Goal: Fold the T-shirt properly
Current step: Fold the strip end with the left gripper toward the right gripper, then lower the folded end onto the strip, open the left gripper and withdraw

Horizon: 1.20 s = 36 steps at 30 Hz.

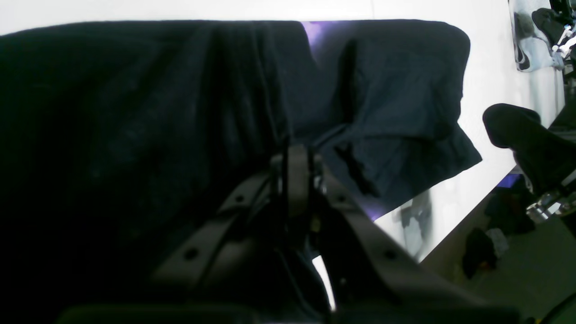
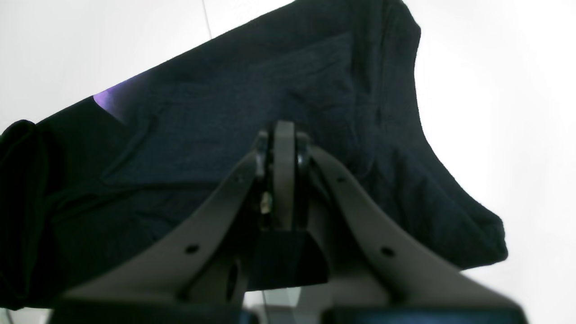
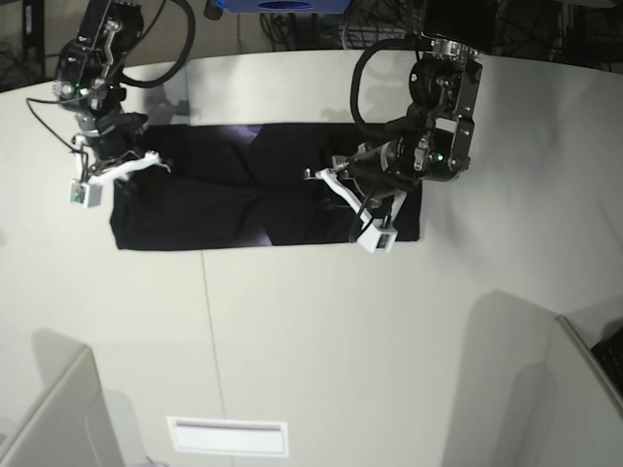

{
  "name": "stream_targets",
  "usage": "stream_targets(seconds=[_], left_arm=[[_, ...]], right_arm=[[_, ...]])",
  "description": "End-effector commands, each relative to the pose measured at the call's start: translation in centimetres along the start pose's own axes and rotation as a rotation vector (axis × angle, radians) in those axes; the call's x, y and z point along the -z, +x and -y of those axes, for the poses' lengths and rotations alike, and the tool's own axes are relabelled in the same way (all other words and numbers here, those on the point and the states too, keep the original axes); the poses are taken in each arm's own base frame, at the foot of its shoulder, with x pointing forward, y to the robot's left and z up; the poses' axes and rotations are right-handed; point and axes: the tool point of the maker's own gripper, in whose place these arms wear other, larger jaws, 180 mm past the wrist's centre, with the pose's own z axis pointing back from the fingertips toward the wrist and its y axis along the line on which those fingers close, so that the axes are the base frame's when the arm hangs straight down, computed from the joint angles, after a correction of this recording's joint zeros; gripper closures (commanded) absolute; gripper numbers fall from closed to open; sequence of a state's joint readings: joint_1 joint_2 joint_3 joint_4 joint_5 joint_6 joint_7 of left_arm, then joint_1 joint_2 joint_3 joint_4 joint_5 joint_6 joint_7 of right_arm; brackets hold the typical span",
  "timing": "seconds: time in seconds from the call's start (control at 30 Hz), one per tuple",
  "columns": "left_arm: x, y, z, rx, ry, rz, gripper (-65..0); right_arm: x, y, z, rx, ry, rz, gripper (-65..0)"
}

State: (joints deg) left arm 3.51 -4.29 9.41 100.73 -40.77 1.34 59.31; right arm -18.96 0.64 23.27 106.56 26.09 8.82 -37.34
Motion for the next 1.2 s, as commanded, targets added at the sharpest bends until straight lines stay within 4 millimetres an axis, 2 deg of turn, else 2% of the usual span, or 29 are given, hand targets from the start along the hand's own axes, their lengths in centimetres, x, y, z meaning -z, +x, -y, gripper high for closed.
stream_targets(seconds=[0.0,0.37,0.53,0.73,1.17], left_arm=[[-0.3,1.2,0.8,0.008,-0.027,0.040,0.0],[0.0,2.9,2.1,0.026,-0.053,0.070,0.0],[0.0,2.8,1.9,0.023,-0.050,0.064,0.0],[0.8,1.5,0.9,-0.007,-0.032,0.021,0.0],[1.0,1.4,1.3,0.001,-0.041,0.012,0.0]], right_arm=[[-0.3,1.3,-0.2,-0.009,0.009,0.046,0.0],[-0.3,1.3,-0.3,-0.008,0.011,0.046,0.0],[-0.3,1.3,-0.2,-0.008,0.010,0.046,0.0],[-0.3,1.4,-0.3,-0.008,0.010,0.048,0.0],[-0.2,1.4,-0.3,-0.007,0.011,0.049,0.0]])
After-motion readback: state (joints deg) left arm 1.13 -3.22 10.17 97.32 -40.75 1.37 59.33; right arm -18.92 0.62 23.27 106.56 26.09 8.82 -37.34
